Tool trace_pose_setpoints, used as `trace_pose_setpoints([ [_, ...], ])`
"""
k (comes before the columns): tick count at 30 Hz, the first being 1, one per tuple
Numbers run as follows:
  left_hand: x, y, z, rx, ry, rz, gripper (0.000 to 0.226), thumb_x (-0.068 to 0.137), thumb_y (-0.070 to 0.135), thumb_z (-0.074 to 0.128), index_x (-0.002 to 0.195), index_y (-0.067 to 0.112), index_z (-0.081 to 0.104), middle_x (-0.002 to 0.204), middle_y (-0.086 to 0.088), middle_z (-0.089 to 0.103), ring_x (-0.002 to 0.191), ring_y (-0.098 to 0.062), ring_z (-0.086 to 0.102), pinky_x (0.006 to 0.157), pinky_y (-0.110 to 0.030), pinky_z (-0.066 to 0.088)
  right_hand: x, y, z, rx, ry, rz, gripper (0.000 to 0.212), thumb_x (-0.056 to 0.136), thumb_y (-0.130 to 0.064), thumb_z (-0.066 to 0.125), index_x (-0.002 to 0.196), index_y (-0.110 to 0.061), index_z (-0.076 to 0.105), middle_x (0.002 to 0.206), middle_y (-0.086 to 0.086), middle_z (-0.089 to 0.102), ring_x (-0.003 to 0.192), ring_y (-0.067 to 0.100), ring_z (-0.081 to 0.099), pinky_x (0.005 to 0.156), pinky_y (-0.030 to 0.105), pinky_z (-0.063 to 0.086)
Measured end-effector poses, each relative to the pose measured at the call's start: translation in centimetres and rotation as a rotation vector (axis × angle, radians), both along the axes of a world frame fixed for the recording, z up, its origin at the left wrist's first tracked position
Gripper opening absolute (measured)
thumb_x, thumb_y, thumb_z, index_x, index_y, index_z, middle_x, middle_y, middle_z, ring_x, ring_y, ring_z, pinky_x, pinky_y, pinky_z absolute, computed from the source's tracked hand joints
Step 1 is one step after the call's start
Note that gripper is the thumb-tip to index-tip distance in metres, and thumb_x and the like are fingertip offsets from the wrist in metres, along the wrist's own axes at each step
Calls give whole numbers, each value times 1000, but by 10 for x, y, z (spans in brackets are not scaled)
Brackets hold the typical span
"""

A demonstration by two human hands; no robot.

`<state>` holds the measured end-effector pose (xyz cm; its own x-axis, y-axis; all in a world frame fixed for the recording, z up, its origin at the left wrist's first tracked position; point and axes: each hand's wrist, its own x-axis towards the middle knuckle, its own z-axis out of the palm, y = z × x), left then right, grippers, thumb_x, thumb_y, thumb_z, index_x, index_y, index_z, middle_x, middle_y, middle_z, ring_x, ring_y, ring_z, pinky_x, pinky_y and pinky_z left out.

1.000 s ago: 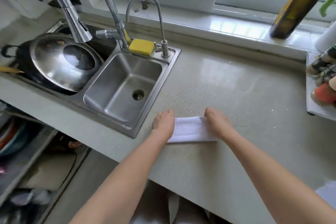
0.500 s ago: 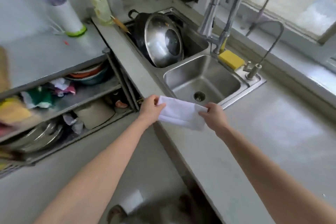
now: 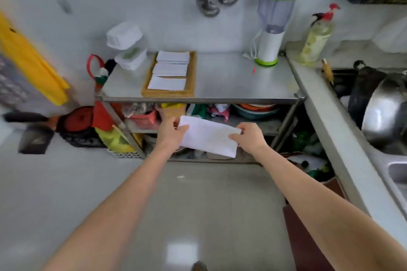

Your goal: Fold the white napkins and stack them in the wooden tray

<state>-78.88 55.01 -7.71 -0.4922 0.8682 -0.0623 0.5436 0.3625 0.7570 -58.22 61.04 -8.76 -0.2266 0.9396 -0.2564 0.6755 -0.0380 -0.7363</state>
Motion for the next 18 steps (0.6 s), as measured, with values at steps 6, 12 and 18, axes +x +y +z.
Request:
trace_pose_setpoints([
  [6,-91,33,-13,-63,0,53,11,93,12,58,89,2,59,83,-14,59,84,-32,55,64,-30,38,-97,59,-9,-34,18,-27,38,87,-17,66,62,-15,38,61,2,41,61,19,43,54,26,32],
  [12,-162,114,-29,-77,-62,158,8,90,15,63,88,10,58,87,-3,61,84,-19,55,74,-27,39,-172,155,-32,-138,138,-80,39,88,-9,62,59,-15,35,58,1,32,58,17,32,56,27,29],
  [18,-227,202,-33,-54,-132,310,17,88,14,65,102,6,60,94,-3,60,86,-16,53,75,-22,37,-244,244,-30,-174,228,-147,22,90,-9,62,107,-5,50,92,3,51,86,20,50,70,30,42],
])
